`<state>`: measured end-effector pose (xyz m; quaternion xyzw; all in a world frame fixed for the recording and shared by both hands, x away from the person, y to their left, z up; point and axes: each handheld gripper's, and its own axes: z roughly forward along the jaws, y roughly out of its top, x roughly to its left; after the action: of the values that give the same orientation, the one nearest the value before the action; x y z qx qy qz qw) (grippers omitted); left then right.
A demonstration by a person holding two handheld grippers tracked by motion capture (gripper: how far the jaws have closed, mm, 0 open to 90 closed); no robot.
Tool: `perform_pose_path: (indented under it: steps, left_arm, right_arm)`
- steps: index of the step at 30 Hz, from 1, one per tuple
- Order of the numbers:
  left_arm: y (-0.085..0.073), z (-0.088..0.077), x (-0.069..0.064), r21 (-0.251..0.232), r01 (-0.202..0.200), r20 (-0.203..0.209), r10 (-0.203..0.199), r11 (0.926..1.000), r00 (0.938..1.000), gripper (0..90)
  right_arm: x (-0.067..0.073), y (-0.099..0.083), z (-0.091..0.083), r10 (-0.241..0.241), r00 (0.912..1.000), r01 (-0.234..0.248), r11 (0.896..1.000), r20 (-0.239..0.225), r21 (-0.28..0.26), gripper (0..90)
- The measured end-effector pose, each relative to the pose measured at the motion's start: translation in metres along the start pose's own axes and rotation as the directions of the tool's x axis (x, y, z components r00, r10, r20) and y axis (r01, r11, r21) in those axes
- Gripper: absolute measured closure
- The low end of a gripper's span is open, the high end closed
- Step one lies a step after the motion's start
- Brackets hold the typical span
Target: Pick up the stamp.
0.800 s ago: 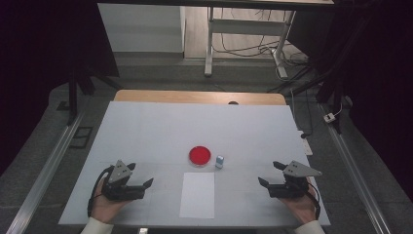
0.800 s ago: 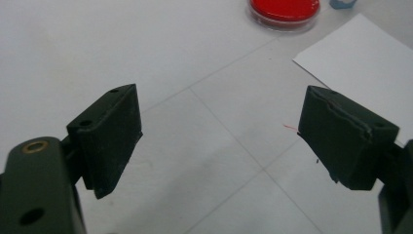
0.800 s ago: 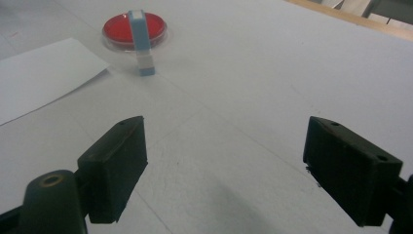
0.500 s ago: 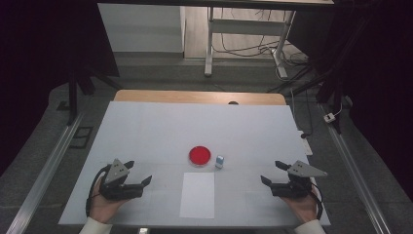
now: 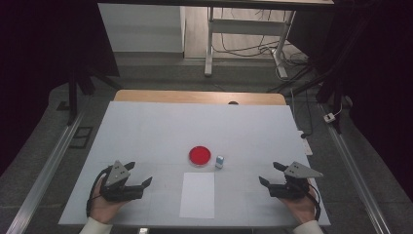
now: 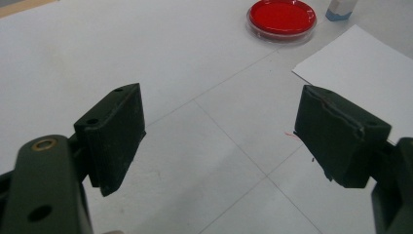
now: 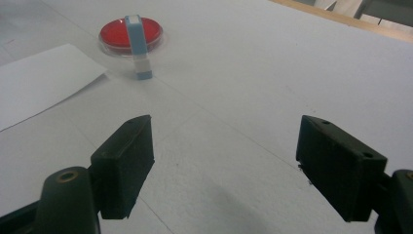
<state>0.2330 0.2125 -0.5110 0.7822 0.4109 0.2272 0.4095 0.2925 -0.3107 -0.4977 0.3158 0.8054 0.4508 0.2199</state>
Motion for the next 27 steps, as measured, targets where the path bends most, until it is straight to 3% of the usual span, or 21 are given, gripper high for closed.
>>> perform_pose_path:
  steps: [10,27]
  left_arm:
    - [-0.002,0.001,-0.003,0.004,-0.018,-0.013,0.018,0.9998,0.9998,19.1]
    - [-0.003,0.002,-0.006,-0.003,-0.027,-0.009,0.027,0.9996,0.9996,19.9]
  right_arm:
    - [0.002,0.002,-0.002,0.014,0.9999,-0.014,1.0,0.004,-0.019,21.8]
    - [0.009,0.018,-0.003,-0.009,1.0,0.009,0.999,0.0,-0.037,23.3]
